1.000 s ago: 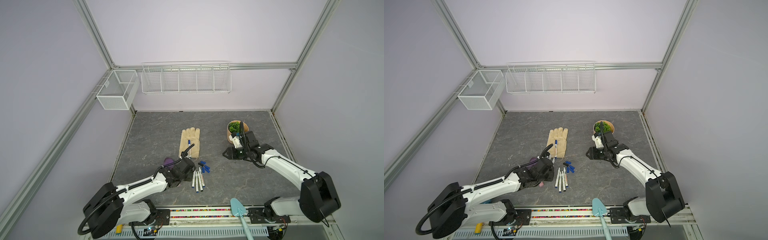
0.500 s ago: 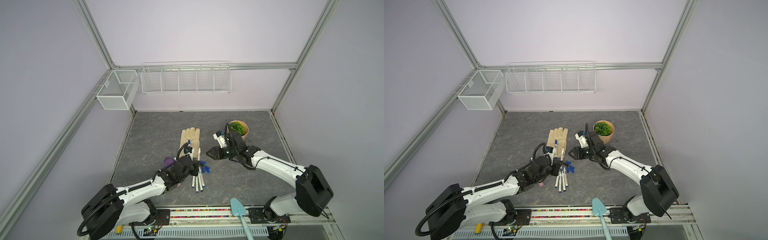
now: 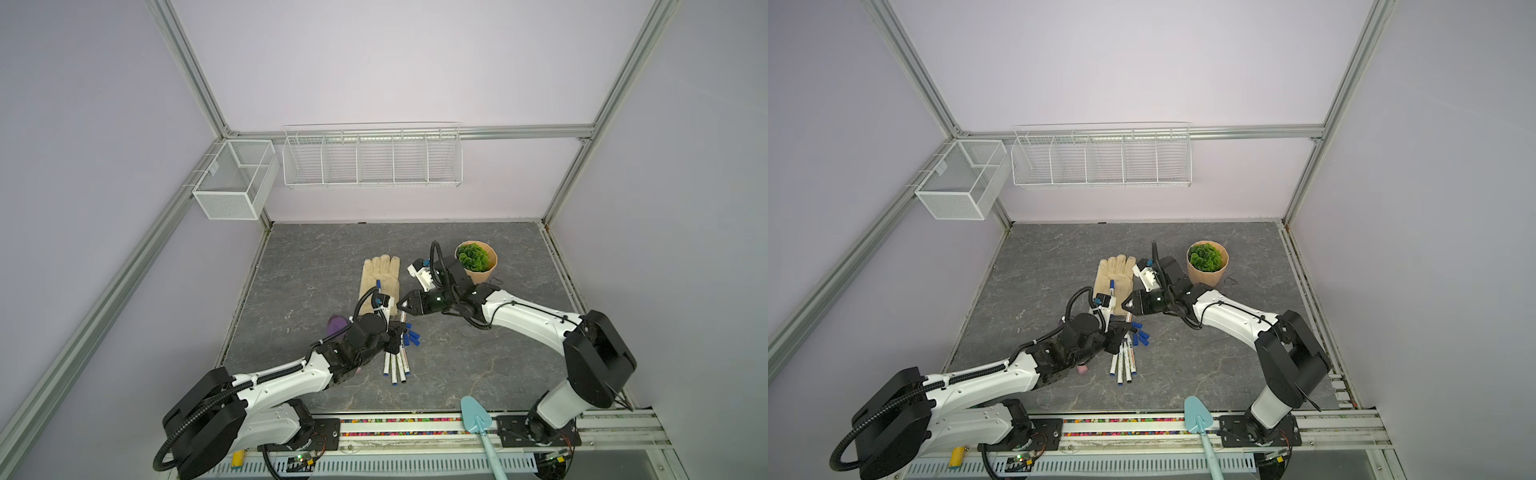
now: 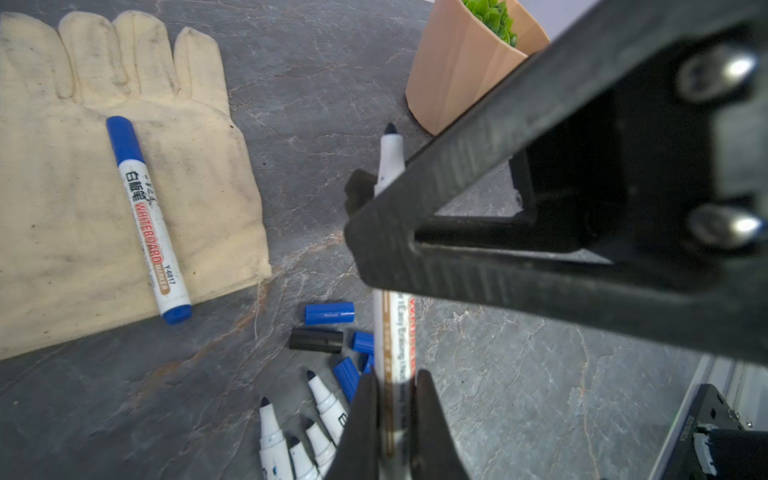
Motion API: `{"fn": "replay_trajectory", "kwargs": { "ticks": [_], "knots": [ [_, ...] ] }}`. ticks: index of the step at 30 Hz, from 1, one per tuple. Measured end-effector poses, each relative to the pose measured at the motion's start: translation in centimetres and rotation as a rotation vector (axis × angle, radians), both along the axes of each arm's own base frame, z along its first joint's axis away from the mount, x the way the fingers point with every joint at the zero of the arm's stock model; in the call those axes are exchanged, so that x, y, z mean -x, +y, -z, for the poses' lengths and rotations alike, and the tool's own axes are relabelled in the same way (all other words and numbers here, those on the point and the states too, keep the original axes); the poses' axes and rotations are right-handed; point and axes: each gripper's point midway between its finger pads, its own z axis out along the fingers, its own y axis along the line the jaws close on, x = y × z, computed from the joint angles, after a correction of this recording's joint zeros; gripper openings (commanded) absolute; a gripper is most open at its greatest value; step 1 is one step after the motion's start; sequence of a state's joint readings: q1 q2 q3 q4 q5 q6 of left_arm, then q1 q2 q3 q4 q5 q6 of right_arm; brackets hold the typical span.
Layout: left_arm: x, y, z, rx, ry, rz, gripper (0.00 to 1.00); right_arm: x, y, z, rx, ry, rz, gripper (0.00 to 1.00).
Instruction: Insert the pens into the pen caps
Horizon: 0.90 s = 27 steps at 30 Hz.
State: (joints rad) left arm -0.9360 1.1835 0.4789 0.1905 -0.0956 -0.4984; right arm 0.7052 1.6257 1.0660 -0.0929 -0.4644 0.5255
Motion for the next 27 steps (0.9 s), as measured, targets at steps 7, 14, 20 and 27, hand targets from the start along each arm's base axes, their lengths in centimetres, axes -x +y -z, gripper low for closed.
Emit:
{"fn": "replay_trajectory", "kwargs": {
  "ticks": [7, 14, 20, 27],
  "knots": [
    [0.1, 0.0, 0.0, -0.004, -0.002, 0.003, 0.0, 0.1, 0.0, 0.1, -0.001, 0.005, -0.006, 0.13],
    [-0.1, 0.0, 0.1, -0.012, 0.002, -0.003, 0.36, 0.3, 0.2, 0.0, -0.009, 0.009, -0.02, 0.1],
    [-0.7, -0.9, -0.3, -0.018, 0.002, -0.002, 0.35, 1.0, 0.4, -0.3, -0.027, 0.013, -0.061, 0.09],
    [-0.7, -0.9, 0.9, -0.053, 0.028, 0.001, 0.22, 1.4, 0.5, -0.5, -0.038, 0.01, -0.09, 0.09]
  ]
}}
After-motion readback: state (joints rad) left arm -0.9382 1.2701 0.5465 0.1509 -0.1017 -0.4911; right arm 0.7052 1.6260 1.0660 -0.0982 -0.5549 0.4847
